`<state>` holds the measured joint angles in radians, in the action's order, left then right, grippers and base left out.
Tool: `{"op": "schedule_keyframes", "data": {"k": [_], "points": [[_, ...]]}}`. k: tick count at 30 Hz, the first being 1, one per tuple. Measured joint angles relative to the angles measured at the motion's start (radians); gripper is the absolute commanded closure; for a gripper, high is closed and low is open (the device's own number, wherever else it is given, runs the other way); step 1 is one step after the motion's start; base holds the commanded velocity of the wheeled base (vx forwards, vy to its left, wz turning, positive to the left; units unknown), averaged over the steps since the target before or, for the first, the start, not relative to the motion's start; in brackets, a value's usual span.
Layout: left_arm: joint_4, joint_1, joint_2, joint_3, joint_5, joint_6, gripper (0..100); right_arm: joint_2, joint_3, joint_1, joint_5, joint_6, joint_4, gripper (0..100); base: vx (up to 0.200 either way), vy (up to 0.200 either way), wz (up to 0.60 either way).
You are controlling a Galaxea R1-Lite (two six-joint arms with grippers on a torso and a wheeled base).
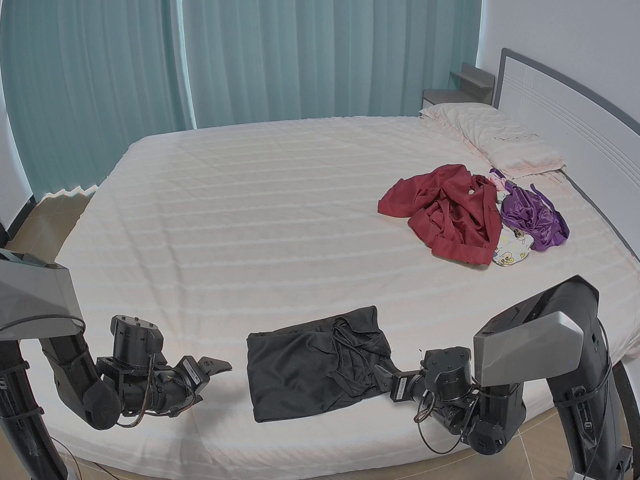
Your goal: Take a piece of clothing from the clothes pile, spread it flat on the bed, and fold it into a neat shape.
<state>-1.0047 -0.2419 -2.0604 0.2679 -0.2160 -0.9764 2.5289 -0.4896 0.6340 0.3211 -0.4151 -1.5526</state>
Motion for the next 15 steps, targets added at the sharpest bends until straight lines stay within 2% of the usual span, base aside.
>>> {"op": "schedule_keyframes", "data": {"k": [1,5,15], "points": [[0.000,-0.001,0.000,0.000,0.000,0.000,0,-0.001,-0.003,0.005,-0.001,0.000,0.000,0,0.000,0.200,0.00],[0.000,0.000,-0.001,0.000,0.000,0.000,0,-0.017,-0.013,0.031,-0.012,0.001,0.017,0,0.000,0.000,0.00],[0.000,0.000,-0.001,0.001,0.000,0.000,0,-0.064,-0.127,0.085,-0.030,0.004,0.273,0,0.000,0.000,0.00]]}}
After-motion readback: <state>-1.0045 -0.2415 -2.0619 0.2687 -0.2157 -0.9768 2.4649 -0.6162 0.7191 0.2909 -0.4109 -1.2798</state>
